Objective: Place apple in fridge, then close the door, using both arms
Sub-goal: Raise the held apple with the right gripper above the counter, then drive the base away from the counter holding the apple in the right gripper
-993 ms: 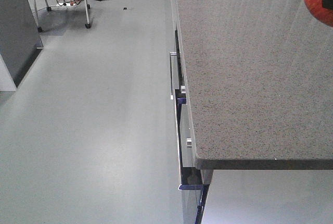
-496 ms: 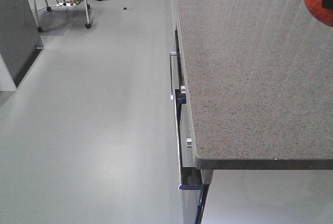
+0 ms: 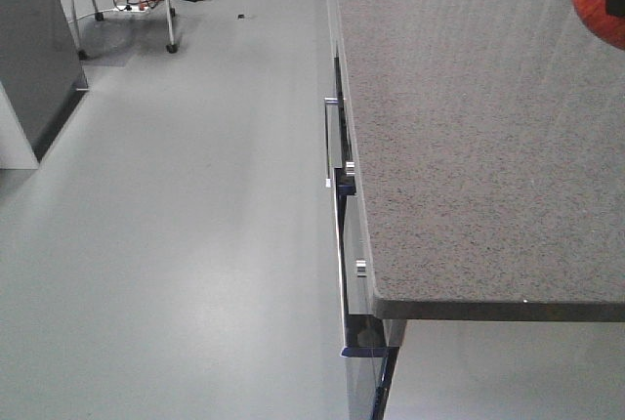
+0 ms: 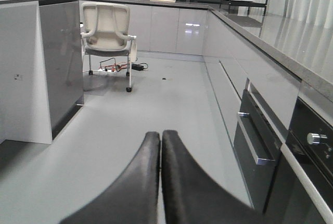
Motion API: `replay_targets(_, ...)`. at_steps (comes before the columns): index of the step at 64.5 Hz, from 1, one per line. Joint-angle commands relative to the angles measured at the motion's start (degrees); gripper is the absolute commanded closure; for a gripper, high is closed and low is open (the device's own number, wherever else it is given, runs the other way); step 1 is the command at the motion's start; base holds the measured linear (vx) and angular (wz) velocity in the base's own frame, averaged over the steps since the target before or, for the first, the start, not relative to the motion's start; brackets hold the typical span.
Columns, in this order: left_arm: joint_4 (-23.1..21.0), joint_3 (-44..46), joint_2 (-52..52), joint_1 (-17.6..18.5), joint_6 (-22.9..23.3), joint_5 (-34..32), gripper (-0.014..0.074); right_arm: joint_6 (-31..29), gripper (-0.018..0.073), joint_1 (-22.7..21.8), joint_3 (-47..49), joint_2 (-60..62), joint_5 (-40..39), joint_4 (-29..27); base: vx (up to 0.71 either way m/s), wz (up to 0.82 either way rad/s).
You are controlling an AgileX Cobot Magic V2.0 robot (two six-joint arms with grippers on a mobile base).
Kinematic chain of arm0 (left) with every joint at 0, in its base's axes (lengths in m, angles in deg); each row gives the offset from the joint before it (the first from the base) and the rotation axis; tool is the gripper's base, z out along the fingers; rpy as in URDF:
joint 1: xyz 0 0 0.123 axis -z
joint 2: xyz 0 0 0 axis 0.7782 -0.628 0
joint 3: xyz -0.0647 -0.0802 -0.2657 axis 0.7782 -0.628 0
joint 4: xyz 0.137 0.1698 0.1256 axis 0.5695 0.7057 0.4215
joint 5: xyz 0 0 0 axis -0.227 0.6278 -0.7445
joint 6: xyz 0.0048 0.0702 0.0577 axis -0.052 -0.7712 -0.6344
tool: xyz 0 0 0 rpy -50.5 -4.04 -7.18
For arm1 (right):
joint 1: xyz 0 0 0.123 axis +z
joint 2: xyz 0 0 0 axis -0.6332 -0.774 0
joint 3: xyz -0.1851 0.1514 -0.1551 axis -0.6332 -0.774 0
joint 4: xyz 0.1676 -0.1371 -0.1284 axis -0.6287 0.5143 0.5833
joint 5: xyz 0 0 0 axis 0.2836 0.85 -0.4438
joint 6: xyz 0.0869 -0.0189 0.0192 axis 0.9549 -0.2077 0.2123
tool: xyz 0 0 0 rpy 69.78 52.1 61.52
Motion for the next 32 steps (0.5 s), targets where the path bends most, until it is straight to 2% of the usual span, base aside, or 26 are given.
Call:
replay_targets(1, -0.2, -1.6, 0.8, 0.2, 0.5, -3.9, 0.0603, -0.1, 0.0566, -0.1, 1.8, 0.5, -3.6, -2.6, 0.00, 0.11)
replay_targets(16, -0.2, -1.6, 0.8, 0.2, 0.5, -3.9, 0.0603, -0.1, 0.0566, -0.1, 1.8, 0.5, -2.7, -2.6, 0.00, 0.23)
replay_targets(32, -0.2, -1.6, 0.8, 0.2, 0.5, -3.9, 0.0603, -0.1, 0.0566, -0.1, 1.8, 0.5, -2.2, -2.6, 0.01, 0.48)
